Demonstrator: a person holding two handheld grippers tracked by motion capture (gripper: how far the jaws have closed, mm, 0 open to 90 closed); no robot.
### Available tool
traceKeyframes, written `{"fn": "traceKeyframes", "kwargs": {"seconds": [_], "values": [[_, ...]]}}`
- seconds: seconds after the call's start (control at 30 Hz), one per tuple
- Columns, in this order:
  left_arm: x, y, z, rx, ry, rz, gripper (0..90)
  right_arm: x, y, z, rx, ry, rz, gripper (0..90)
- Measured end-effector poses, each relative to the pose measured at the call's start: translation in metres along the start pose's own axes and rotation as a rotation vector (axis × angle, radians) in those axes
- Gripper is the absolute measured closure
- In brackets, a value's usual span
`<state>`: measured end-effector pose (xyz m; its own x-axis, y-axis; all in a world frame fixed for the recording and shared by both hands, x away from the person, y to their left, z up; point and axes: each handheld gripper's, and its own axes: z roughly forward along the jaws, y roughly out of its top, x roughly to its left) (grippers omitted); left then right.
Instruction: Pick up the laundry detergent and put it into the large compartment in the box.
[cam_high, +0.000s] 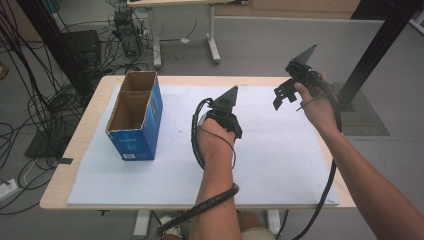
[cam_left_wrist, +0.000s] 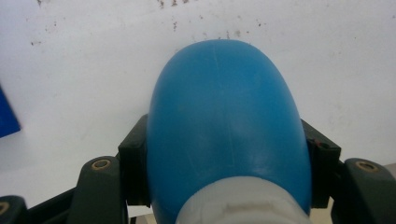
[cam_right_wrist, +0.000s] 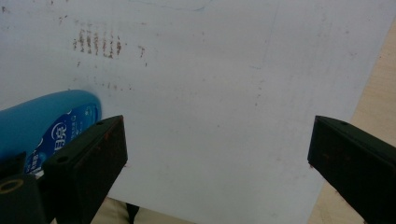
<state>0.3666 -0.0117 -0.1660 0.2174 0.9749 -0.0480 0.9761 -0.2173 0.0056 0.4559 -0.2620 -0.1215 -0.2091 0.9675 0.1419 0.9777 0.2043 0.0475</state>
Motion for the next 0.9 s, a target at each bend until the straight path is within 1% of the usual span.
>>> {"fn": "traceKeyframes", "kwargs": {"seconds": [0.9], "values": [[0.0002, -0.0005, -0.0001, -0.001, 0.0, 0.006, 36.9, -0.001, -0.0016, -0.0019, -0.005, -0.003, 0.004, 4.5]]}}
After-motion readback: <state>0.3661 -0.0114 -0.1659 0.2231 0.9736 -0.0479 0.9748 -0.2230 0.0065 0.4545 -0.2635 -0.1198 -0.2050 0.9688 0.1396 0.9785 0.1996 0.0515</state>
